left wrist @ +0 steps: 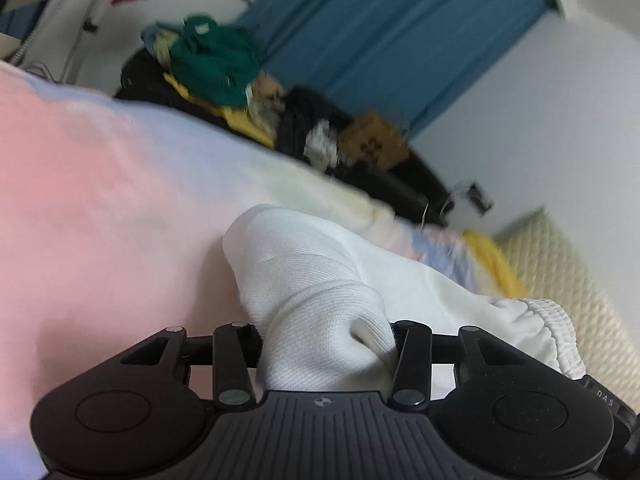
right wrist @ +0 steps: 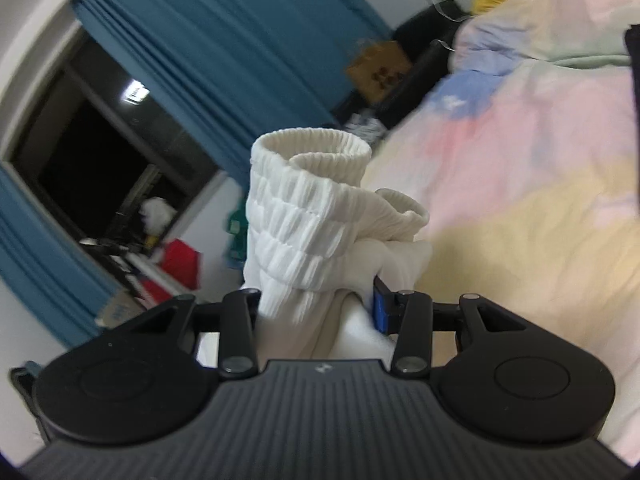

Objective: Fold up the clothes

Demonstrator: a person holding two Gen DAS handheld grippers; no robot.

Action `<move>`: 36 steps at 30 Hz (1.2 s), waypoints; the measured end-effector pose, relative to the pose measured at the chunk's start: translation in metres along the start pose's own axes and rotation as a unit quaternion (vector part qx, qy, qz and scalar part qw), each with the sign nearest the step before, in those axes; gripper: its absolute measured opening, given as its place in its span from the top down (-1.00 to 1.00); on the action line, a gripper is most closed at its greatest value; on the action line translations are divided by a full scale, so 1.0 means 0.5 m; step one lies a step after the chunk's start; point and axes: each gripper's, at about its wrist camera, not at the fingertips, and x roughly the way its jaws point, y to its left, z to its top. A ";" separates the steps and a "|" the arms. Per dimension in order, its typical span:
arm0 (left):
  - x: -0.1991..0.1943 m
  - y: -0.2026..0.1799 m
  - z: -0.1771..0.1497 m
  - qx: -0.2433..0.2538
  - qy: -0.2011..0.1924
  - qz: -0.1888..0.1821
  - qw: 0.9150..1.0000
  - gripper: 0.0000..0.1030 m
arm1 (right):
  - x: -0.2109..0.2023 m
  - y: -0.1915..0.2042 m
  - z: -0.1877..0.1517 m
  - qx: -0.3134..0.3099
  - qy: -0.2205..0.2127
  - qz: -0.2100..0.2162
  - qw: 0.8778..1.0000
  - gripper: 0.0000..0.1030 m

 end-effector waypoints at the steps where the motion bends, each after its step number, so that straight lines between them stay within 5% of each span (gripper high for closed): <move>1: -0.003 -0.001 -0.010 0.012 0.005 0.006 1.000 0.10 | 0.014 -0.024 -0.005 0.006 0.011 -0.013 1.000 0.14; 9: -0.024 -0.008 -0.094 0.112 0.042 0.054 0.991 -0.06 | 0.028 -0.163 -0.121 0.041 0.100 -0.056 0.993 0.09; 13: -0.034 -0.012 -0.136 0.161 0.060 0.078 0.982 -0.31 | 0.008 -0.175 -0.134 0.071 0.111 -0.063 0.989 0.03; 19: -0.148 -0.077 -0.157 0.215 0.042 0.087 0.972 -0.62 | -0.098 -0.058 -0.104 -0.042 0.101 -0.132 0.985 0.03; 23: -0.267 -0.156 -0.153 0.251 0.019 0.083 0.964 -0.70 | -0.198 0.039 -0.092 -0.120 0.075 -0.128 0.982 0.03; 26: -0.368 -0.213 -0.162 0.277 0.000 0.076 0.958 -1.00 | -0.276 0.101 -0.090 -0.151 0.056 -0.110 0.981 0.01; 28: -0.439 -0.246 -0.173 0.287 -0.012 0.069 0.955 -0.99 | -0.324 0.141 -0.097 -0.175 0.038 -0.100 0.979 -0.26; 30: -0.506 -0.272 -0.187 0.299 -0.024 0.067 0.952 -0.99 | -0.371 0.180 -0.105 -0.200 0.019 -0.091 0.975 -0.81; 32: -0.572 -0.294 -0.205 0.311 -0.037 0.070 0.947 -0.99 | -0.411 0.217 -0.123 -0.229 0.005 -0.090 0.969 -1.00; 36: -0.691 -0.304 -0.244 0.313 -0.064 0.067 0.945 -0.99 | -0.476 0.265 -0.169 -0.258 -0.034 -0.074 0.963 -1.00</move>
